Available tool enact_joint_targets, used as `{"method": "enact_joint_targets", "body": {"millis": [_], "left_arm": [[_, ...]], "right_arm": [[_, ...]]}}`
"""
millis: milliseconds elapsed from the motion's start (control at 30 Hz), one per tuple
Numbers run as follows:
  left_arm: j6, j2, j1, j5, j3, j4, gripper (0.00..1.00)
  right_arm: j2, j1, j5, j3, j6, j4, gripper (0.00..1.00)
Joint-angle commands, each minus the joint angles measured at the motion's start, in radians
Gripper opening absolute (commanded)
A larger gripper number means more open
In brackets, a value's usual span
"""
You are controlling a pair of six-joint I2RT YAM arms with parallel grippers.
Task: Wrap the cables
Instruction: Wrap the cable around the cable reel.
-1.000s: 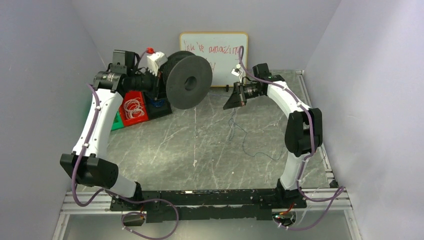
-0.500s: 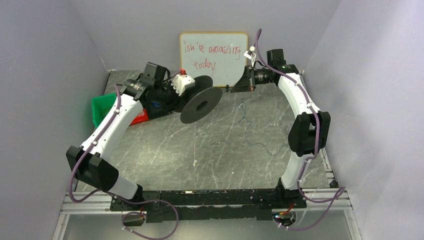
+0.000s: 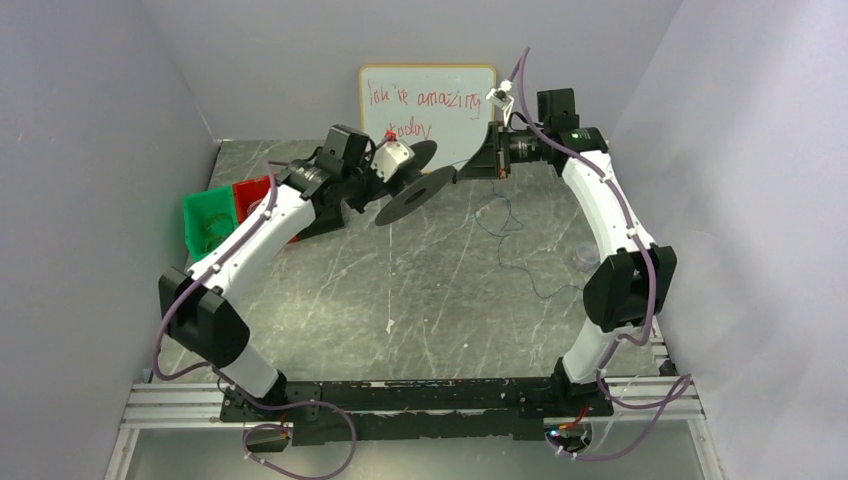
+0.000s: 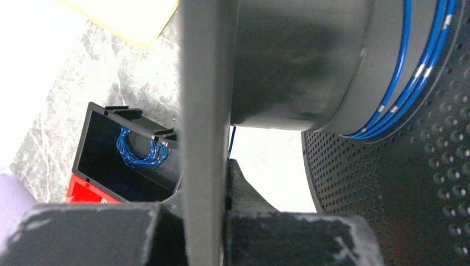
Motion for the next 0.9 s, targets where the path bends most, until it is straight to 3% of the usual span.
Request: {"method": "enact_joint_targets", "body": {"millis": [0,200,867], "left_arm": [[-0.085,0.067,0.030,-0.285,0.020,-0.126,0.02],[-0.189,0.125,0.030,-0.306,0.079,-0.140,0.02],[-0.494,0.221,0.045,-0.246,0.299,-0.165,0.02]], "right_arm": [[-0.119,0.054,-0.054,0.025,0.001,0.066,0.00],[-0.114,0.203,0.055,0.061,-0.108,-0.020,0.00],[-0.007,0.495,0.191,0.037,-0.300,-0.139,0.00]]}}
